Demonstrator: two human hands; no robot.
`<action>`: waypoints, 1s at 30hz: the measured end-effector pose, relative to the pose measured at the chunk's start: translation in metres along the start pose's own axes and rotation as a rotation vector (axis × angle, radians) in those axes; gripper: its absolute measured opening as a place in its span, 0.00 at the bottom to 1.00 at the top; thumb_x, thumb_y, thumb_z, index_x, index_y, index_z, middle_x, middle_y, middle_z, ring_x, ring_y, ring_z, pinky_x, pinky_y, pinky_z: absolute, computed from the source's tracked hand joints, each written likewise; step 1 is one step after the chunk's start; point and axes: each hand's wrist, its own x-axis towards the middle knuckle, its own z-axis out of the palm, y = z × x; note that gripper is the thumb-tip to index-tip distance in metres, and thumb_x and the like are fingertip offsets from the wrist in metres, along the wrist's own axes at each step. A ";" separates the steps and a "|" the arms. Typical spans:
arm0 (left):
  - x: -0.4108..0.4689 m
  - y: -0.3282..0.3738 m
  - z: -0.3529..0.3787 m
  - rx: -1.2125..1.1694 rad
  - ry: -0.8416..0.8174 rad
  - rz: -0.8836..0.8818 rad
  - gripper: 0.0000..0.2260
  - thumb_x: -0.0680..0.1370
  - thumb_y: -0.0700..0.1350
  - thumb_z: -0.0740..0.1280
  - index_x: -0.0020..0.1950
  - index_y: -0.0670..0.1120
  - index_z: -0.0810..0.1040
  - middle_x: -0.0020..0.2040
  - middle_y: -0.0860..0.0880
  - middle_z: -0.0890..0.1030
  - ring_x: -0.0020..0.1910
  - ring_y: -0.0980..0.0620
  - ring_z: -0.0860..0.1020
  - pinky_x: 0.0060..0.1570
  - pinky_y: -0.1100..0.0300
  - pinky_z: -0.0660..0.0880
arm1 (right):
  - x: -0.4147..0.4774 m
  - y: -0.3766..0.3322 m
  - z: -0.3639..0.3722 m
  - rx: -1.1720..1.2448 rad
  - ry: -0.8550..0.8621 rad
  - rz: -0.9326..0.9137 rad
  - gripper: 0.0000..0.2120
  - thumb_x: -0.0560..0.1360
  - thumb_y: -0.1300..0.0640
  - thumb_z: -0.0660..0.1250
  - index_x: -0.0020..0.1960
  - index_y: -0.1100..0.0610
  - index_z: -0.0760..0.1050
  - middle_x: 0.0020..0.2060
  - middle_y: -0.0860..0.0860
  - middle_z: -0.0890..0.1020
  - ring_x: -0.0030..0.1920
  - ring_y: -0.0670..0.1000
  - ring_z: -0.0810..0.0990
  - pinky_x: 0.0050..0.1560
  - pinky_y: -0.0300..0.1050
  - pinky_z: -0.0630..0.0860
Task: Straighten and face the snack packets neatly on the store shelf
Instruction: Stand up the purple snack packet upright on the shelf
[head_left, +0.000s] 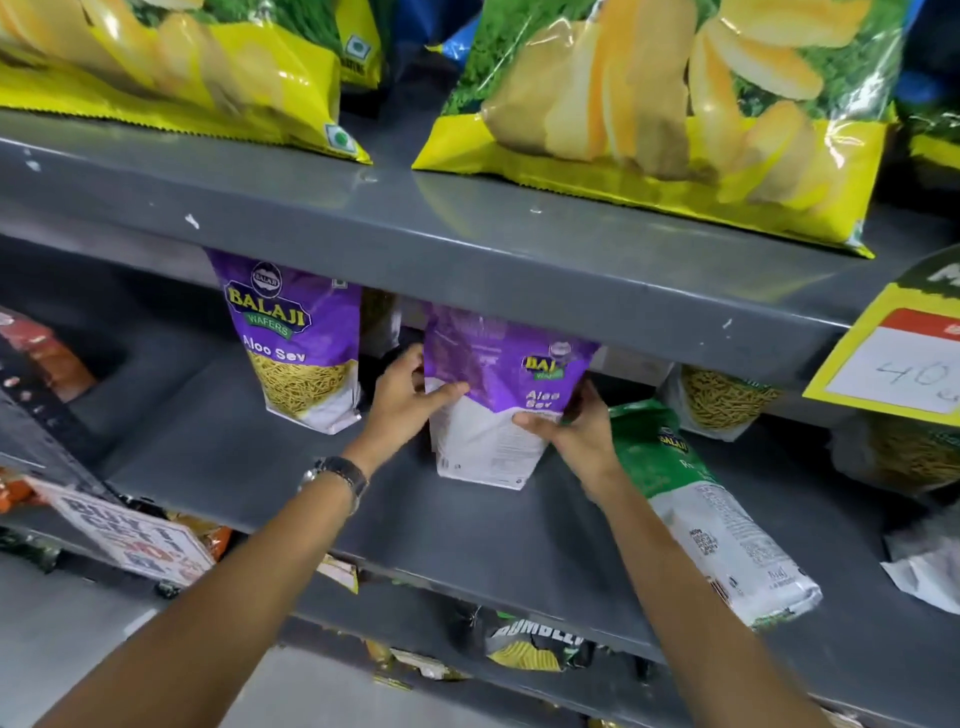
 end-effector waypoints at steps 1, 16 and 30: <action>0.004 -0.005 -0.002 0.030 -0.010 0.023 0.16 0.68 0.41 0.75 0.52 0.48 0.74 0.46 0.54 0.81 0.39 0.66 0.80 0.44 0.69 0.75 | -0.003 0.005 0.004 -0.006 0.014 0.005 0.29 0.57 0.65 0.80 0.55 0.62 0.73 0.45 0.53 0.83 0.40 0.45 0.81 0.42 0.34 0.78; -0.107 -0.023 0.089 0.111 0.334 0.093 0.27 0.67 0.59 0.70 0.60 0.48 0.67 0.53 0.55 0.71 0.55 0.54 0.73 0.56 0.52 0.73 | 0.003 -0.048 -0.033 0.175 -0.071 -0.118 0.16 0.66 0.75 0.69 0.39 0.55 0.71 0.34 0.51 0.78 0.33 0.37 0.79 0.39 0.30 0.77; -0.068 -0.027 0.098 0.115 0.231 0.033 0.37 0.59 0.55 0.71 0.67 0.47 0.67 0.63 0.48 0.74 0.64 0.52 0.71 0.62 0.55 0.72 | -0.054 -0.052 0.018 -0.045 0.000 -0.256 0.16 0.62 0.61 0.78 0.36 0.46 0.73 0.34 0.44 0.80 0.33 0.41 0.78 0.36 0.43 0.77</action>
